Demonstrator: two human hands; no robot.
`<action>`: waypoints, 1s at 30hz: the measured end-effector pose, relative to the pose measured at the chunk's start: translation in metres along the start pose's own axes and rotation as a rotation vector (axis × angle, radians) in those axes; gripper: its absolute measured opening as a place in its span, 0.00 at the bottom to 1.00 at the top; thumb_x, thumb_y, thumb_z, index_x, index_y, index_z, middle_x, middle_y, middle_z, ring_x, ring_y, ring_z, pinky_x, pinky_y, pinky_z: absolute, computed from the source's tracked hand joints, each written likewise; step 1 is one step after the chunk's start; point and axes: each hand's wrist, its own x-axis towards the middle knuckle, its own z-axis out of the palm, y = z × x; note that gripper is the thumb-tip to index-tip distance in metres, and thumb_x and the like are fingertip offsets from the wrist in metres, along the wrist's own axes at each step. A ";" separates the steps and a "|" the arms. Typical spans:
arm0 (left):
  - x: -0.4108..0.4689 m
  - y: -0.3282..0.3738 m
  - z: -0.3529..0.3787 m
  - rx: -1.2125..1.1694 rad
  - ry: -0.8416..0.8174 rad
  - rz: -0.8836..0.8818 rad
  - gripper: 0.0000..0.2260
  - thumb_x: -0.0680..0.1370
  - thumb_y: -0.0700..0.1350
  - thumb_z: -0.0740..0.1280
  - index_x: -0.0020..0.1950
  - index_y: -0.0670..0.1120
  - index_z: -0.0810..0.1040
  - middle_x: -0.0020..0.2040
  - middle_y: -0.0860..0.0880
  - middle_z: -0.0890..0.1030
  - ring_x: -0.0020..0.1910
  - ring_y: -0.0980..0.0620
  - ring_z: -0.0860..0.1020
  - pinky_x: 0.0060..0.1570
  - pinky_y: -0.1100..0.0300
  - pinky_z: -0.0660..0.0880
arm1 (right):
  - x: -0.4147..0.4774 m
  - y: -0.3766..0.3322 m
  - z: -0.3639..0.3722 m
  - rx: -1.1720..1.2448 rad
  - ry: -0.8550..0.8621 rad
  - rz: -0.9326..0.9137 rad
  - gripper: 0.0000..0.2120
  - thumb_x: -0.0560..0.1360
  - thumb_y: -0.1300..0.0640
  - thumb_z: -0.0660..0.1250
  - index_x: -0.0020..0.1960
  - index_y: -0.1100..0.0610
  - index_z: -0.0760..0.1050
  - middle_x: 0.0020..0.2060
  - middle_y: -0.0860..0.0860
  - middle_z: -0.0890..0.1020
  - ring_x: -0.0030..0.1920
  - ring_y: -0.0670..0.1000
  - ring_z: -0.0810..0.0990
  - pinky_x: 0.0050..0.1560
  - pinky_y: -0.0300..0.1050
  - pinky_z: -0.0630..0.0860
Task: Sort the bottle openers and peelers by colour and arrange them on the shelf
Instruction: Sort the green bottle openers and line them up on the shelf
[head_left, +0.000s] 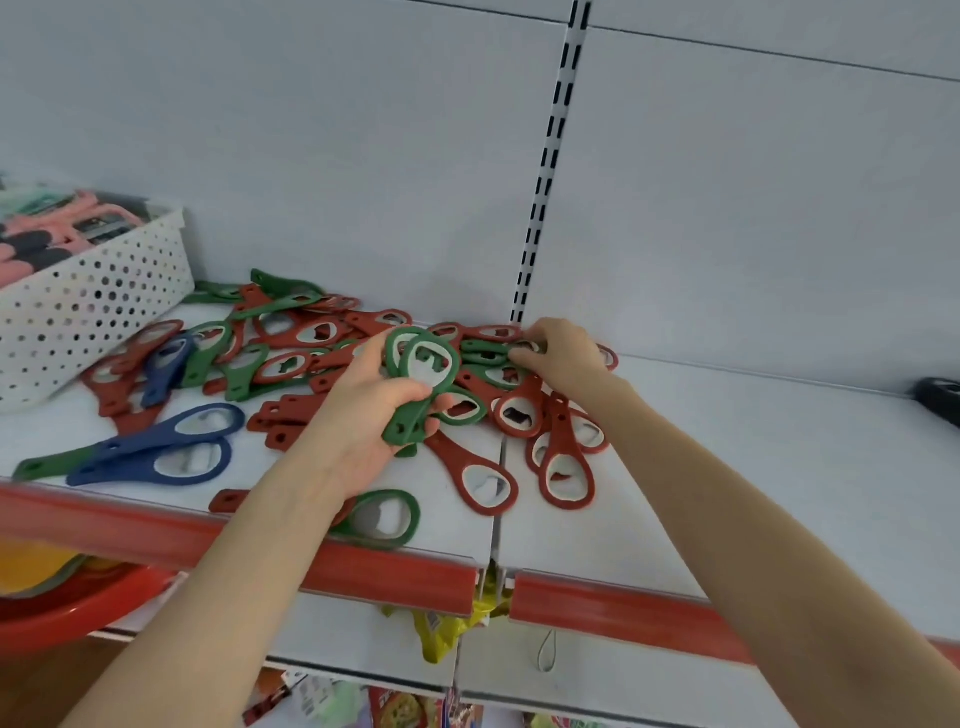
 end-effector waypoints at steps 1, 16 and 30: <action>0.001 0.000 0.000 0.003 0.006 0.011 0.22 0.76 0.28 0.58 0.64 0.50 0.70 0.52 0.42 0.80 0.36 0.52 0.82 0.30 0.61 0.75 | -0.001 0.001 -0.002 0.049 0.024 0.001 0.15 0.75 0.52 0.66 0.58 0.59 0.75 0.52 0.55 0.79 0.48 0.54 0.77 0.42 0.43 0.71; 0.005 0.009 -0.003 -0.137 -0.189 -0.073 0.19 0.75 0.44 0.64 0.65 0.40 0.70 0.48 0.44 0.82 0.43 0.51 0.82 0.36 0.60 0.79 | -0.046 -0.038 -0.041 0.485 -0.271 -0.433 0.10 0.69 0.57 0.73 0.49 0.49 0.79 0.45 0.39 0.81 0.47 0.36 0.79 0.55 0.32 0.75; 0.004 0.007 -0.021 -0.112 -0.030 -0.048 0.13 0.77 0.34 0.55 0.58 0.42 0.74 0.45 0.39 0.82 0.31 0.52 0.80 0.27 0.63 0.75 | 0.010 -0.012 0.005 -0.232 -0.160 -0.269 0.11 0.78 0.56 0.61 0.51 0.60 0.79 0.50 0.55 0.81 0.50 0.55 0.78 0.54 0.52 0.75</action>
